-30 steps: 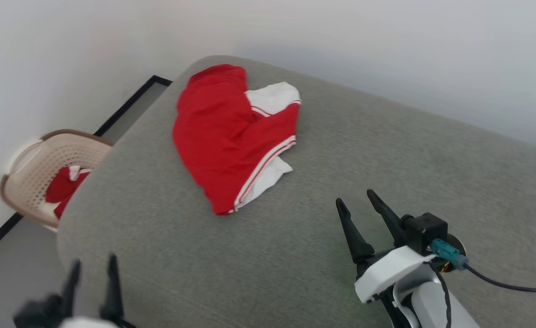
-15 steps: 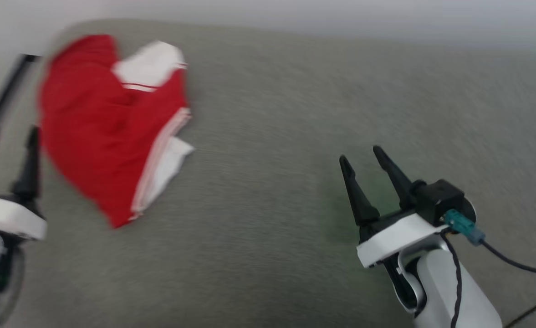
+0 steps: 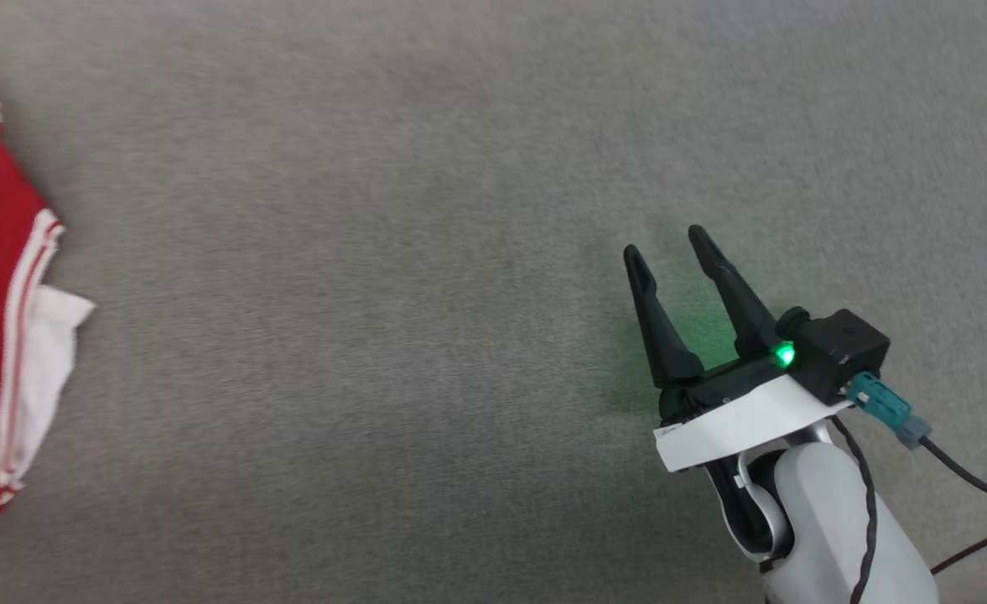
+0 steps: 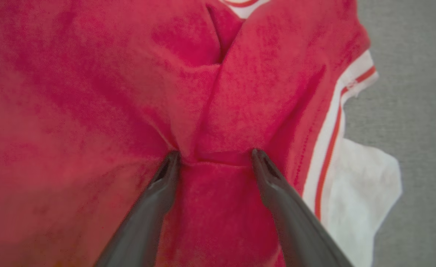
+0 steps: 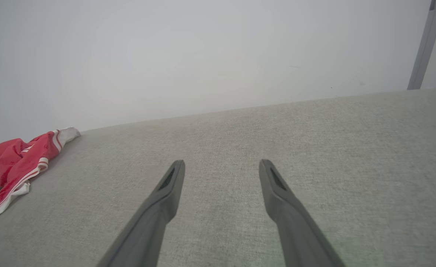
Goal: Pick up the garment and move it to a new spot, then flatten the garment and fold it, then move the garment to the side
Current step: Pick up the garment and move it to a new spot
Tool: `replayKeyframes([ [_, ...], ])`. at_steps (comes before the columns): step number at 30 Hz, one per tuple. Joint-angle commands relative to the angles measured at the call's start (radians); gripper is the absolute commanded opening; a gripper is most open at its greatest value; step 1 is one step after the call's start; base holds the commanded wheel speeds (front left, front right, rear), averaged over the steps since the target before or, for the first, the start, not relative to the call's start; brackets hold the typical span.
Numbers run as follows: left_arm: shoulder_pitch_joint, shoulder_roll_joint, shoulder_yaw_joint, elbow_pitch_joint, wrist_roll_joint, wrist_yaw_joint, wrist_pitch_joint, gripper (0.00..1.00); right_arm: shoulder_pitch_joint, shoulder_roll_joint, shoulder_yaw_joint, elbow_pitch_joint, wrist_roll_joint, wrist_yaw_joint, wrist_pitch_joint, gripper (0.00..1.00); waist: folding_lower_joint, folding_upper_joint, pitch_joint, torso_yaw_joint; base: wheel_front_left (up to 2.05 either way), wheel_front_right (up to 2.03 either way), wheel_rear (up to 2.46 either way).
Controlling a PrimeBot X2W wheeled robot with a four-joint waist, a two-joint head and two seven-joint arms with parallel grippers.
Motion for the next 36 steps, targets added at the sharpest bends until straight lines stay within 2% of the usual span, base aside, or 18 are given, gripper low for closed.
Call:
replayKeyframes([
  [1, -0.011, 0.018, -0.023, 0.0, -0.045, 0.002, 0.036, 1.0, 0.003, 0.002, 0.002, -0.017, 0.008, 0.0, -0.002, 1.0, 0.0, 0.0, 0.052, -0.051, 0.0, 0.0, 0.0],
  [7, -0.04, 0.054, -0.112, 0.022, -0.106, 0.004, 0.099, 1.0, -0.017, 0.001, 0.012, -0.064, -0.003, 0.0, -0.002, 1.0, 0.0, 0.0, 0.104, -0.084, 0.0, 0.0, 0.0],
  [8, -0.045, 0.05, -0.125, 0.019, -0.118, 0.004, 0.103, 0.44, -0.015, 0.001, 0.012, -0.07, -0.003, 0.0, -0.002, 1.0, 0.0, 0.0, 0.105, -0.086, 0.0, 0.0, 0.0],
  [9, -0.053, 0.046, -0.138, 0.013, -0.124, 0.004, 0.101, 0.03, -0.012, 0.001, 0.014, -0.075, -0.003, 0.0, -0.002, 1.0, 0.0, 0.0, 0.105, -0.088, 0.0, 0.0, 0.0],
  [10, -0.058, 0.047, -0.148, 0.008, -0.132, 0.004, 0.09, 0.0, -0.008, 0.001, 0.014, -0.08, -0.002, 0.0, -0.002, 1.0, 0.0, 0.0, 0.104, -0.089, 0.0, 0.0, 0.0],
  [19, -0.139, 0.103, -0.199, 0.003, -0.082, 0.001, -0.111, 0.0, 0.029, 0.0, 0.004, -0.059, 0.022, 0.0, -0.002, 1.0, 0.0, 0.0, 0.005, -0.079, 0.0, 0.0, 0.0],
  [23, -0.182, 0.116, -0.245, -0.046, -0.046, 0.001, -0.194, 0.0, 0.036, 0.0, 0.009, -0.045, 0.037, 0.0, -0.002, 1.0, 0.0, 0.0, -0.046, -0.086, 0.0, 0.0, 0.0],
  [30, -0.286, 0.135, -0.359, -0.244, 0.044, 0.001, -0.227, 0.0, 0.061, 0.0, 0.017, -0.047, 0.083, 0.0, -0.002, 1.0, 0.0, 0.0, -0.095, -0.143, 0.0, 0.0, 0.0],
  [36, -0.378, 0.127, -0.431, -0.409, 0.081, 0.002, -0.198, 0.0, 0.084, 0.0, 0.007, -0.07, 0.126, 0.0, -0.002, 1.0, 0.0, 0.0, -0.085, -0.218, 0.0, 0.0, 0.0],
])
